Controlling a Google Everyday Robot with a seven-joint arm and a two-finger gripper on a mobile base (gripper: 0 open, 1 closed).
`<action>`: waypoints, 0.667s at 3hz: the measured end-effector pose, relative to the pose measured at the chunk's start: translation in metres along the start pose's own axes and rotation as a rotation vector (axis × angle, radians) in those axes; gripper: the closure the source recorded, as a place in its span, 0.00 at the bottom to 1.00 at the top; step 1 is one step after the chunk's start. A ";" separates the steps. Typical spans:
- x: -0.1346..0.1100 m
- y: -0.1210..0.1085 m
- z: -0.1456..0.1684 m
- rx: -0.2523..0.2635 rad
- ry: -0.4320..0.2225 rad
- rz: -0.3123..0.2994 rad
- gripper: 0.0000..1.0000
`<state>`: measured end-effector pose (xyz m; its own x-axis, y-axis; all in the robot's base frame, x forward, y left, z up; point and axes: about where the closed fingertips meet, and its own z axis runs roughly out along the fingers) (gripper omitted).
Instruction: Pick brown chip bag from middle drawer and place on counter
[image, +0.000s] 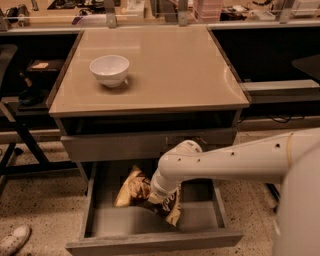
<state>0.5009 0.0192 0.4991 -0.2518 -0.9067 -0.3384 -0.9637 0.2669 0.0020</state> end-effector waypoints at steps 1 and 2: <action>0.000 0.015 -0.063 0.050 0.039 0.016 1.00; 0.000 0.015 -0.063 0.050 0.039 0.016 1.00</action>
Offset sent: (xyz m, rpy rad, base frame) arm -0.0204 -0.0138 0.0412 -0.0378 -0.0070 -0.0292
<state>0.4803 0.0025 0.5580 -0.2716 -0.9138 -0.3020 -0.9541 0.2968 -0.0399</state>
